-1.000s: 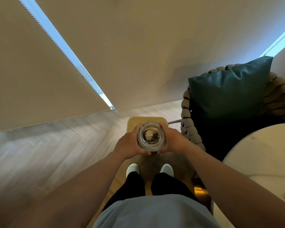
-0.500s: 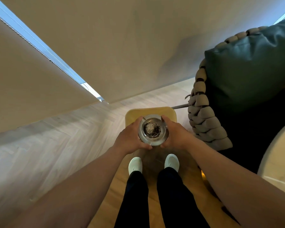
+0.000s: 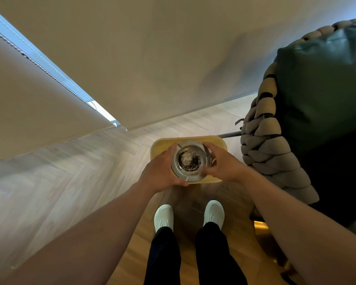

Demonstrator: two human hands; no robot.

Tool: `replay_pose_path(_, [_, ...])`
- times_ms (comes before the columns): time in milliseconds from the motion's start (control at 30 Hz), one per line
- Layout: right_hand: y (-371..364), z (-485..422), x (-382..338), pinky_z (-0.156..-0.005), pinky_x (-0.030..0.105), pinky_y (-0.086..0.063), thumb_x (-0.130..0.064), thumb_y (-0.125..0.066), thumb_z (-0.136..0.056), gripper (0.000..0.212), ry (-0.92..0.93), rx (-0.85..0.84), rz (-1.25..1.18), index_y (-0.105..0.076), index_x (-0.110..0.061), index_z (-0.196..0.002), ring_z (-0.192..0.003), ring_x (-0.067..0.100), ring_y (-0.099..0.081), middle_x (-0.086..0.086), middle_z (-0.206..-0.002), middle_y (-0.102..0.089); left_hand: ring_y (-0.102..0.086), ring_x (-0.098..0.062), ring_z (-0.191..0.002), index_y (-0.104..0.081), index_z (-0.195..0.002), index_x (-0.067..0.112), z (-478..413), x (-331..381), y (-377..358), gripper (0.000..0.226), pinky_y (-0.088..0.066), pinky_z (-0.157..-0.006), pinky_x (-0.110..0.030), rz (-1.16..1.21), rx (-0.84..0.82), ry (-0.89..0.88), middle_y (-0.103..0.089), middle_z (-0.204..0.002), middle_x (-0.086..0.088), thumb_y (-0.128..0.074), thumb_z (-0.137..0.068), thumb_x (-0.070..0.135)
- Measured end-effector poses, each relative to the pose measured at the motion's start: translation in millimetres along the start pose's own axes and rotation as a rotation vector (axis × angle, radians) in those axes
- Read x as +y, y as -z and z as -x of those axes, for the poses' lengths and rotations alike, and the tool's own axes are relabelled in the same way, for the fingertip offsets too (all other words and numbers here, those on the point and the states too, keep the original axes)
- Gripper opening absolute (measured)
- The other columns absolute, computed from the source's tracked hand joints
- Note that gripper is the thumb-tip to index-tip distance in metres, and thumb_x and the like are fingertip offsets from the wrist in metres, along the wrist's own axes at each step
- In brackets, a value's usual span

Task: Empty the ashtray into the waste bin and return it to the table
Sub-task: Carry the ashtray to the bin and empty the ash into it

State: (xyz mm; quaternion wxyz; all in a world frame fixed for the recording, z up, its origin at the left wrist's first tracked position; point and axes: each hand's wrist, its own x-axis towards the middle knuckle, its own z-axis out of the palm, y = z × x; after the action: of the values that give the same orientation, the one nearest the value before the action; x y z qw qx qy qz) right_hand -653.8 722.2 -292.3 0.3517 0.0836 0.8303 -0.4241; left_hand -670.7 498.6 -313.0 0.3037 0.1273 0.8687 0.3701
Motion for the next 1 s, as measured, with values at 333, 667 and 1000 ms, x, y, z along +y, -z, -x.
replay_pose_path(333, [10.6, -12.8, 8.6, -0.053, 0.025, -0.060, -0.008, -0.064, -0.095, 0.018, -0.248, 0.087, -0.445, -0.067, 0.002, -0.110, -0.059, 0.016, -0.071, 0.012, -0.080, -0.071, -0.055, -0.018, -0.121, -0.021, -0.148, 0.036, -7.7, -4.6, -0.3, 0.120, -0.052, -0.098, -0.046, -0.035, -0.053, 0.035, -0.052, -0.139, 0.006, -0.091, -0.052, 0.050])
replay_pose_path(667, [12.3, -24.0, 19.1, -0.054, 0.032, -0.062, -0.002, -0.064, -0.094, 0.005, -0.275, 0.098, -0.490, -0.065, 0.001, -0.097, -0.058, 0.021, -0.070, 0.017, -0.077, -0.068, -0.050, -0.016, -0.128, -0.015, -0.150, 0.038, -13.2, -4.2, 1.8, 0.122, -0.051, -0.100, -0.045, -0.096, -0.087, 0.001, -0.043, -0.147, 0.009, -0.089, -0.054, 0.054])
replay_pose_path(1000, [12.4, -33.2, 35.7, -0.051, 0.031, -0.061, -0.004, -0.066, -0.093, 0.007, -0.294, 0.181, -0.507, -0.065, -0.002, -0.099, -0.058, 0.023, -0.069, 0.019, -0.081, -0.069, -0.026, -0.026, -0.144, -0.019, -0.154, 0.018, -15.8, -27.9, 32.4, 0.127, -0.030, -0.117, -0.043, -0.583, -0.015, -0.105, -0.026, -0.158, -0.005, -0.078, -0.055, 0.071])
